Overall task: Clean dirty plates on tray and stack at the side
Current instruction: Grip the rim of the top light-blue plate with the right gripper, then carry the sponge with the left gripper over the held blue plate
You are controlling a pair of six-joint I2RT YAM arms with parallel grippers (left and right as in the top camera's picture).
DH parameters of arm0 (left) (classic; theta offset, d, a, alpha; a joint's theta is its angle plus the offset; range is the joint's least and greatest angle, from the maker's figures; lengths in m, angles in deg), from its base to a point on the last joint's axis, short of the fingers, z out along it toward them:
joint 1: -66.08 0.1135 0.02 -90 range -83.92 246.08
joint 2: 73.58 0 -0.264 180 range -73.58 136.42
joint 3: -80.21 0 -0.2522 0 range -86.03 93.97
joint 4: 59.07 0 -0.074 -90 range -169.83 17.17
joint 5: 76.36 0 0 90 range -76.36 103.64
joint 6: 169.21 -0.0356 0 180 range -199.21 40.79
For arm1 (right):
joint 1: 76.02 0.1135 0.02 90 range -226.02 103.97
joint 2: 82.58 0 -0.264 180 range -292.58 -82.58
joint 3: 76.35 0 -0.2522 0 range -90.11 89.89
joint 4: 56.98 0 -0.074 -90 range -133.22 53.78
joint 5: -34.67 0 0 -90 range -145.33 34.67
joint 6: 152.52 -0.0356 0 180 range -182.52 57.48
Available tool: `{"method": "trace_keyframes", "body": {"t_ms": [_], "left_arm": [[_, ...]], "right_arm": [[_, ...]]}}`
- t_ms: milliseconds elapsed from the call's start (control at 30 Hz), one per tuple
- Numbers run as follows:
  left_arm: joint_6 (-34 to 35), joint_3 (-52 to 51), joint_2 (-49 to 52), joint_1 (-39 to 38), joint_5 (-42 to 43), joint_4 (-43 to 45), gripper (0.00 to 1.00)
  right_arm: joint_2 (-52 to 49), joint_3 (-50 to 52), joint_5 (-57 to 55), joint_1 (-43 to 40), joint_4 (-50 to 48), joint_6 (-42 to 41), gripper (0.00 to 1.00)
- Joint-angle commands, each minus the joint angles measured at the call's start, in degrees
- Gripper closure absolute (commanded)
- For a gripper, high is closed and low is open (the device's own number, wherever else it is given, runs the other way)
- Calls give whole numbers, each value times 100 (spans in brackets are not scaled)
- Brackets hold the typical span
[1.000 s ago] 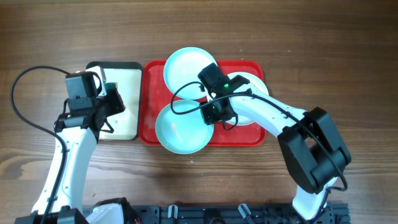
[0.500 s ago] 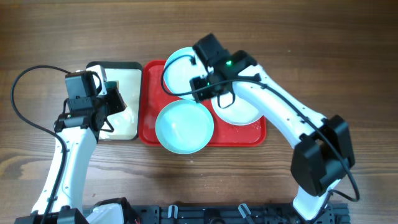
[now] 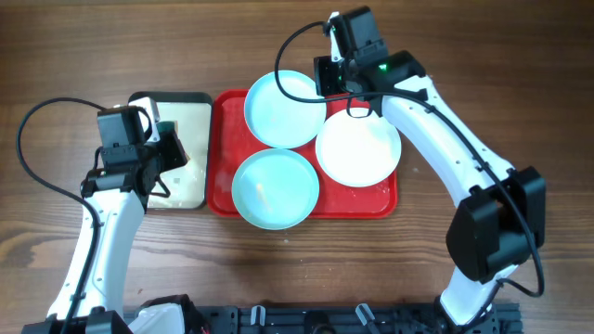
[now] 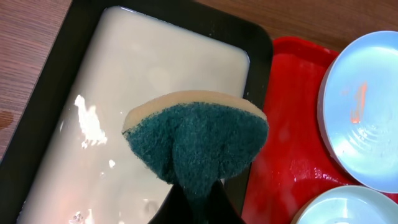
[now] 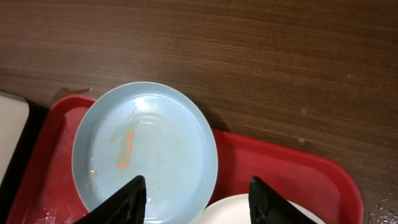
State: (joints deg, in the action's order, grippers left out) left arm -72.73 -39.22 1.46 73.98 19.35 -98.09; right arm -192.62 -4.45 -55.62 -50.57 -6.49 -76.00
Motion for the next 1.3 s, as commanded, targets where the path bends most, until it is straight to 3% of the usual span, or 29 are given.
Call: {"method": "trace_keyframes", "body": {"t_ms": [0, 267, 500, 733, 1067, 1267], "left_arm": [[-7, 17, -26, 15, 66, 50, 96], [-4, 17, -26, 15, 68, 55, 96], [-7, 17, -26, 15, 66, 109, 96], [-7, 17, -24, 15, 68, 133, 96], [-9, 17, -24, 15, 66, 216, 96], [-9, 17, -26, 15, 63, 750, 96]], "right_arm": [[-413, -79, -192, 17, -96, 146, 47], [-1263, -79, -186, 17, -323, 146, 48], [-1412, 162, -122, 20, -293, 142, 71], [-1416, 505, 76, 17, -592, 118, 72], [-1419, 560, 380, 20, -669, 83, 95], [-1419, 560, 549, 20, -664, -20, 96]]}}
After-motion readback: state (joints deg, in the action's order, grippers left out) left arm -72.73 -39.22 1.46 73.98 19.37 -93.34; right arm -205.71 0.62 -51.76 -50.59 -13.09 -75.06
